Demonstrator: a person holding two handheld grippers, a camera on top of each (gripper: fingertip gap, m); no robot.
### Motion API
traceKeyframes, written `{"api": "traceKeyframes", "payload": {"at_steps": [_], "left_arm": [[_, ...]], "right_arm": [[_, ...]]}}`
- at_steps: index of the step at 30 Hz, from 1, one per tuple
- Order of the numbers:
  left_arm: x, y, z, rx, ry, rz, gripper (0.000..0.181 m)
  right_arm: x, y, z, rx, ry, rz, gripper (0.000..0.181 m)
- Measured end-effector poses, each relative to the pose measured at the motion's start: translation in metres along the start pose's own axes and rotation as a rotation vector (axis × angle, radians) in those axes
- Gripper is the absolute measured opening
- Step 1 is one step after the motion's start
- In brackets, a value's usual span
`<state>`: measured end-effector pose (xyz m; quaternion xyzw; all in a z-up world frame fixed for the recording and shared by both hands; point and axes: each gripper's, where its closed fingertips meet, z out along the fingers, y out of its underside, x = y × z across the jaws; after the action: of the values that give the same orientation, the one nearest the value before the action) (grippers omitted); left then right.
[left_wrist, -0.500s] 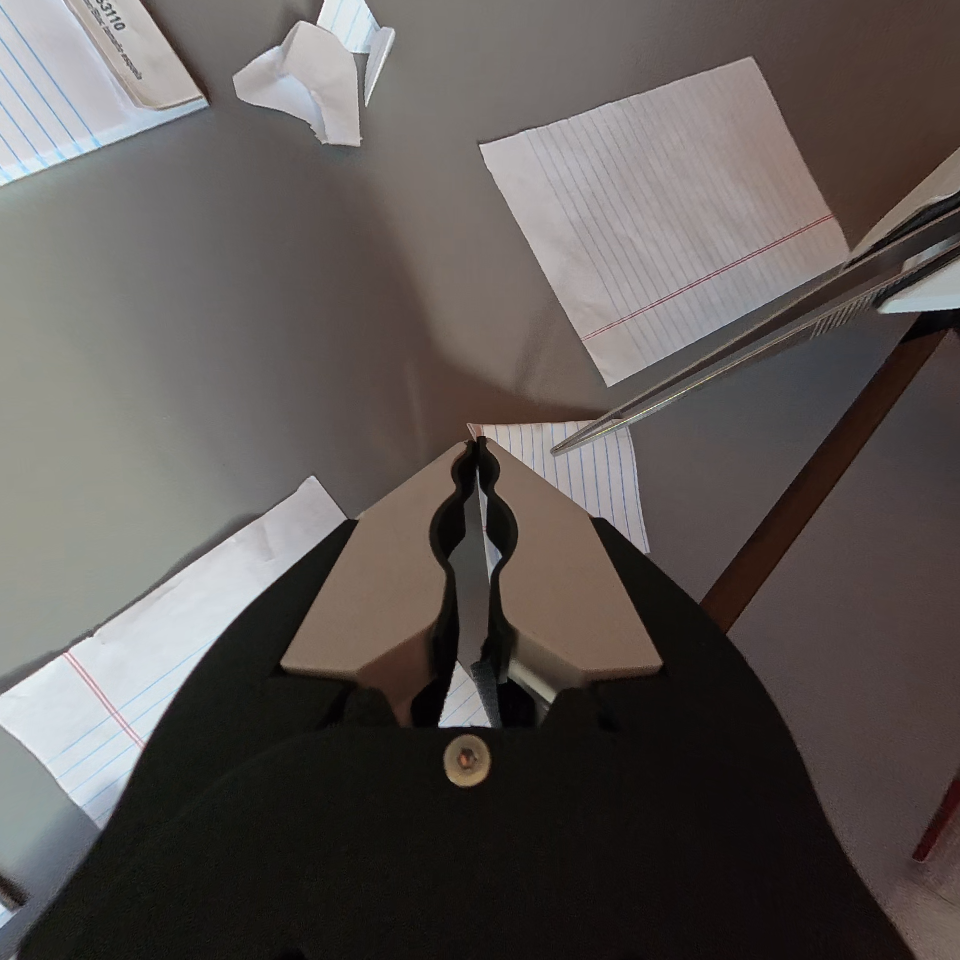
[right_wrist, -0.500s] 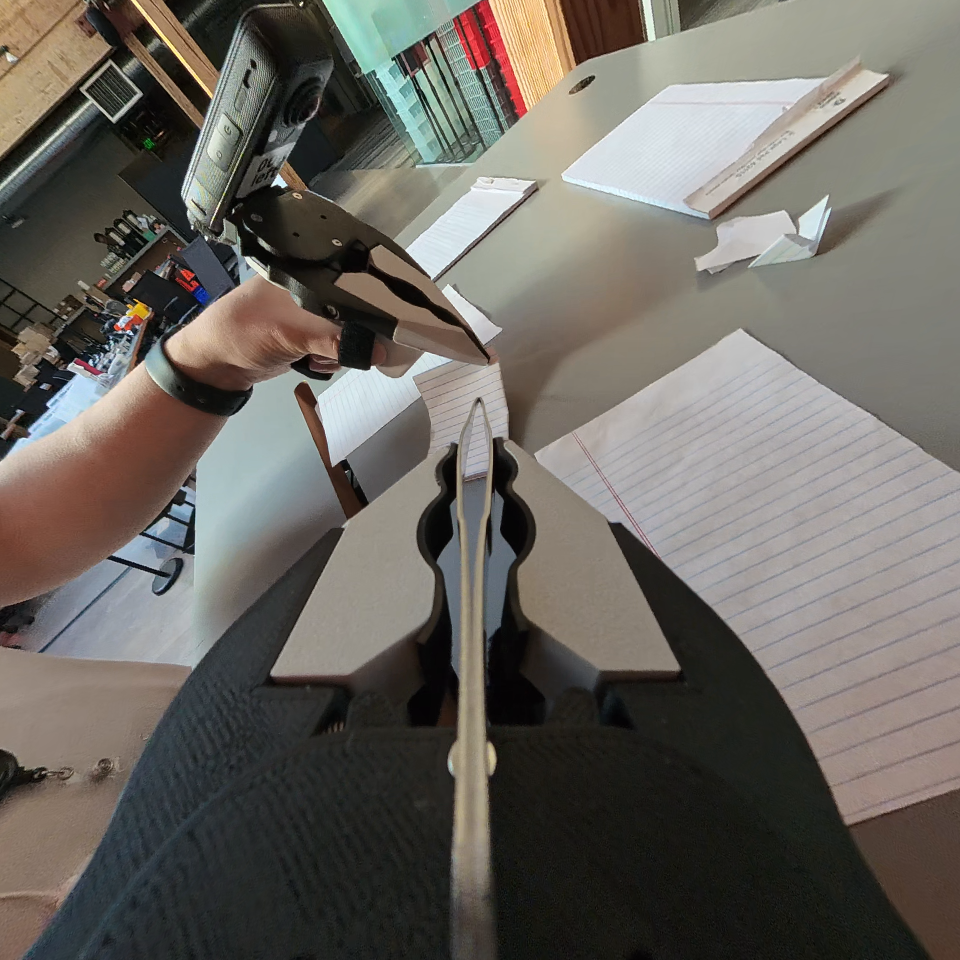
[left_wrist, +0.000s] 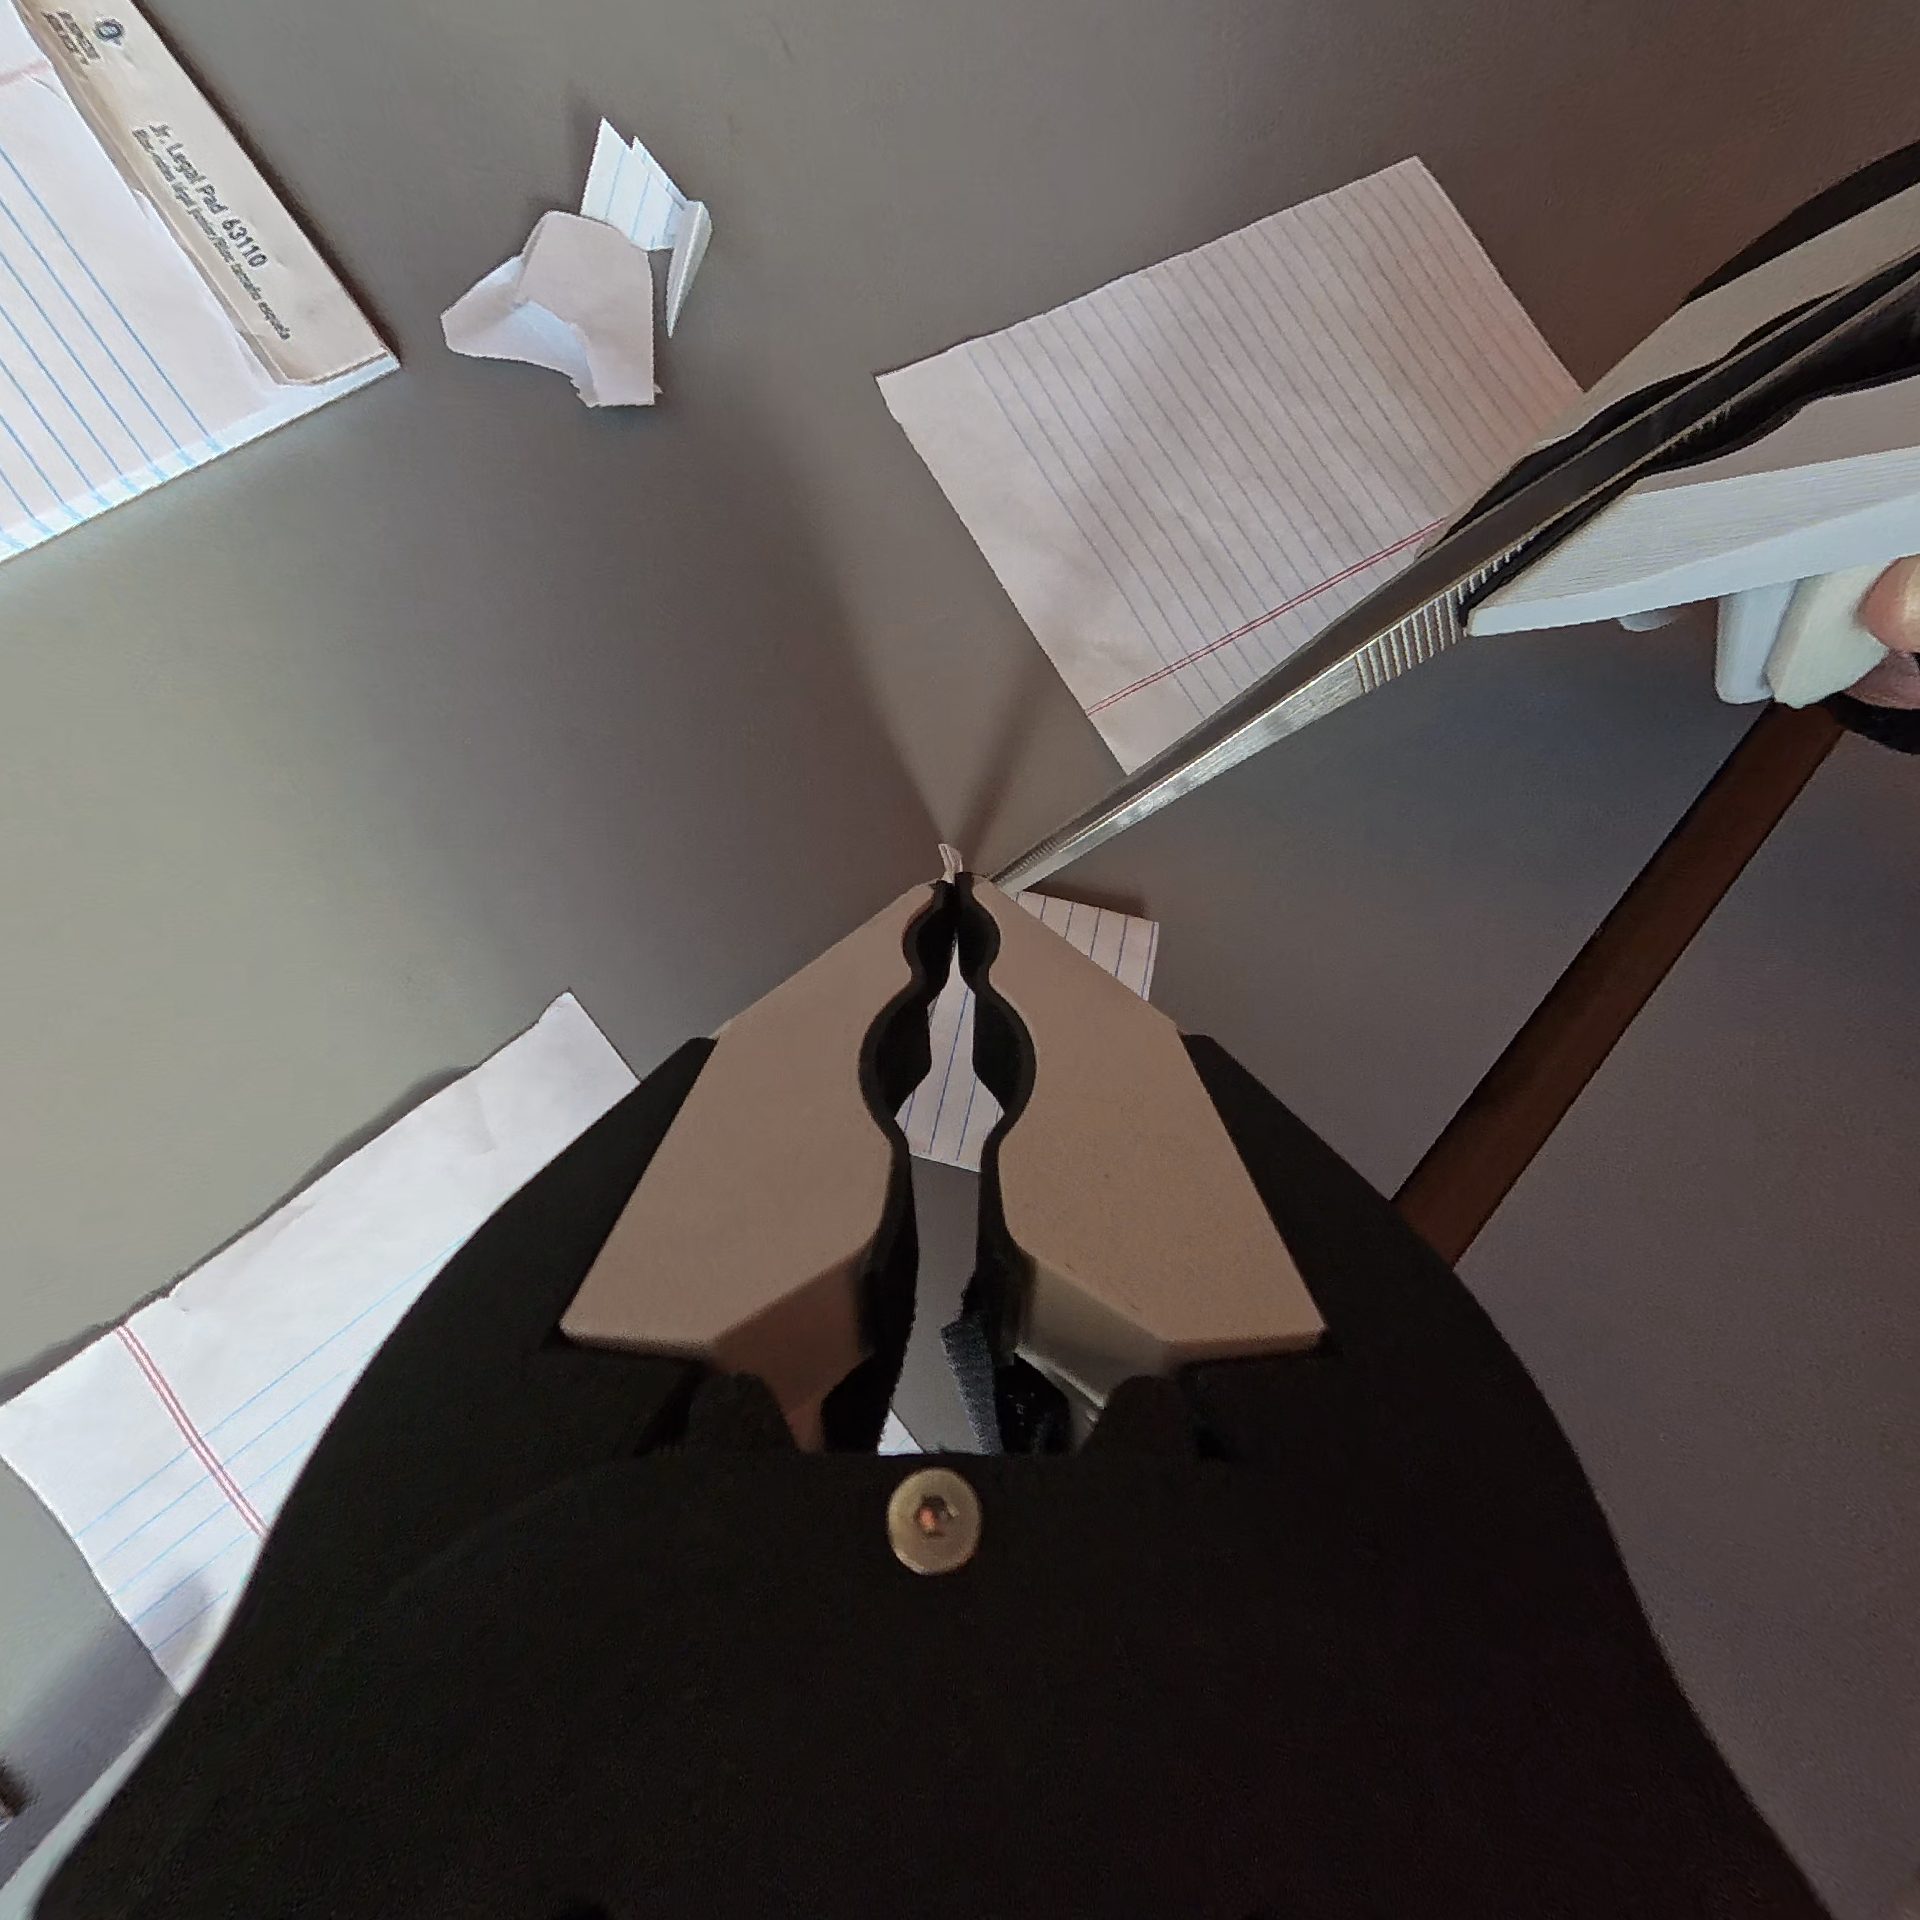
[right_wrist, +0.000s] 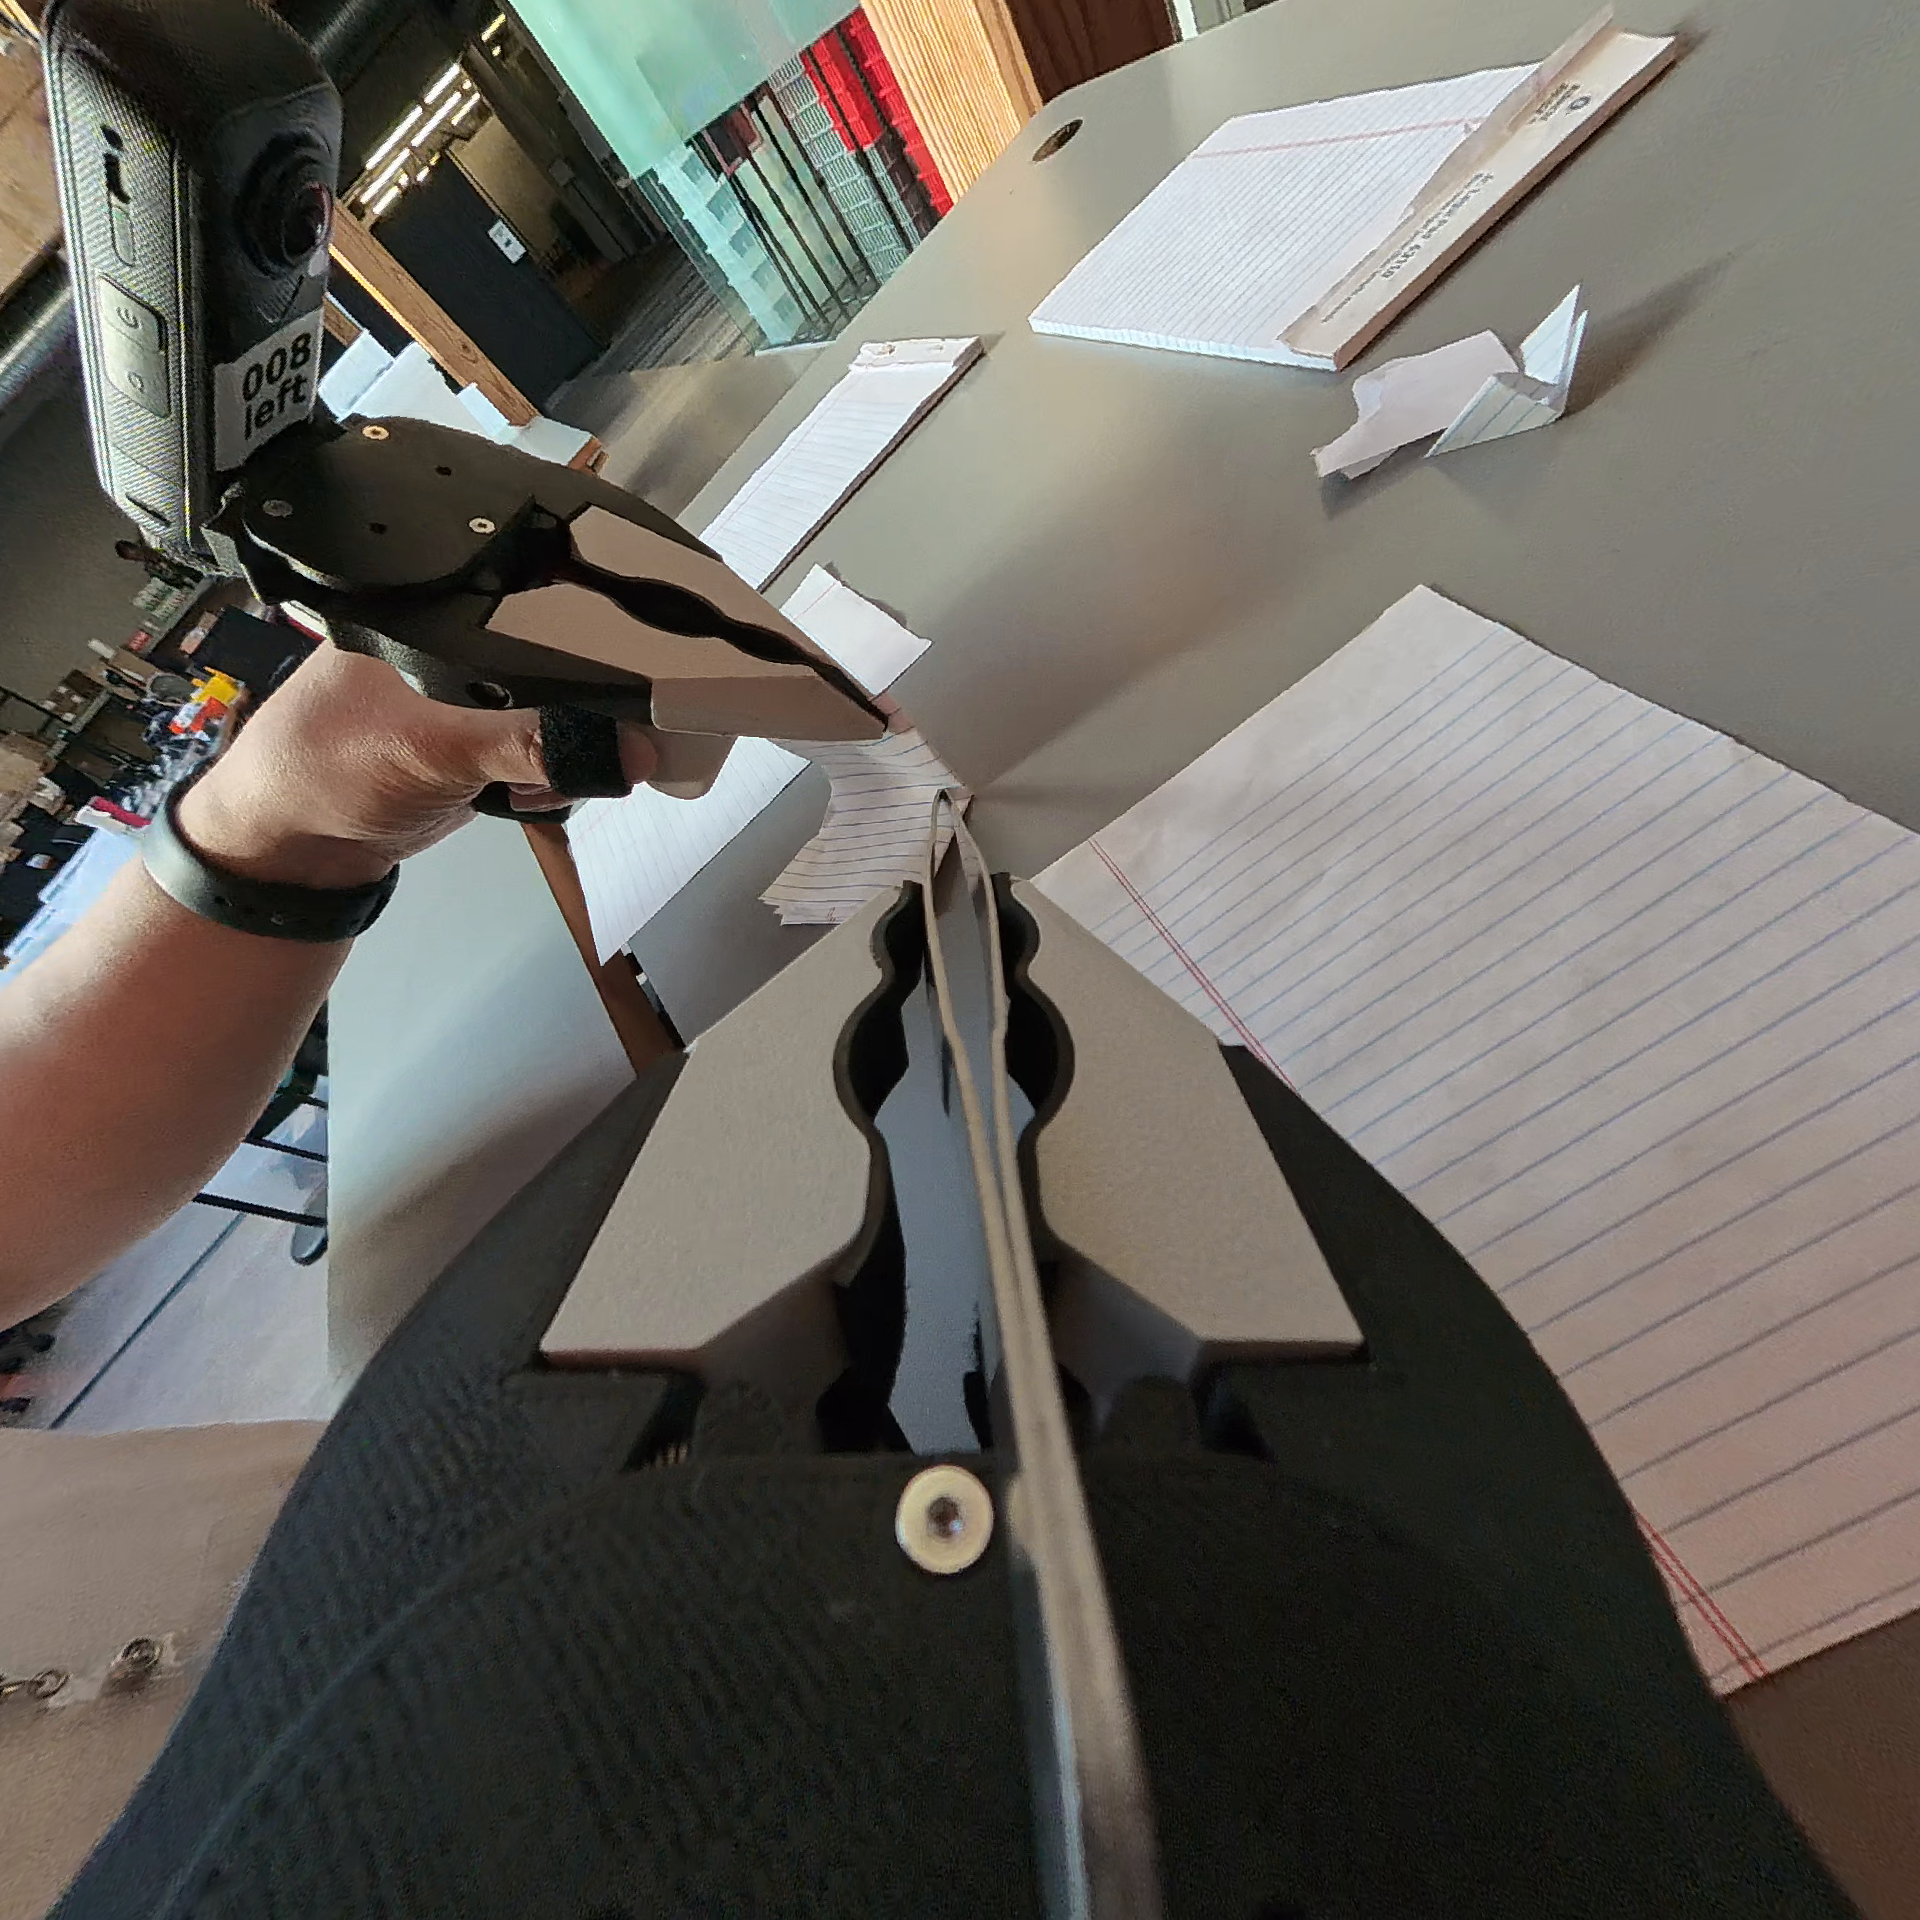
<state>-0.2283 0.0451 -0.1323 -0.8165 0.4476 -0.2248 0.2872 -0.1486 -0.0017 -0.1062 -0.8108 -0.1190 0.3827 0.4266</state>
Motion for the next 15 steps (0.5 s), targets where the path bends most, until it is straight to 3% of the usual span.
{"api": "traceKeyframes", "payload": {"at_steps": [4,7,12,15], "left_arm": [[-0.006,0.001,0.001,0.031,-0.046,0.003,0.000],[-0.012,0.005,0.000,0.034,-0.077,-0.008,0.000],[-0.014,0.010,-0.009,0.068,-0.081,-0.072,0.000],[-0.009,0.018,-0.020,0.103,-0.087,-0.145,0.000]], "right_arm": [[-0.012,0.003,-0.007,0.026,0.044,-0.097,0.012],[-0.021,-0.007,-0.024,0.080,-0.013,-0.057,0.011],[-0.041,-0.048,-0.056,0.130,-0.039,-0.154,0.011],[-0.046,-0.087,-0.050,0.142,-0.027,-0.247,0.011]]}}
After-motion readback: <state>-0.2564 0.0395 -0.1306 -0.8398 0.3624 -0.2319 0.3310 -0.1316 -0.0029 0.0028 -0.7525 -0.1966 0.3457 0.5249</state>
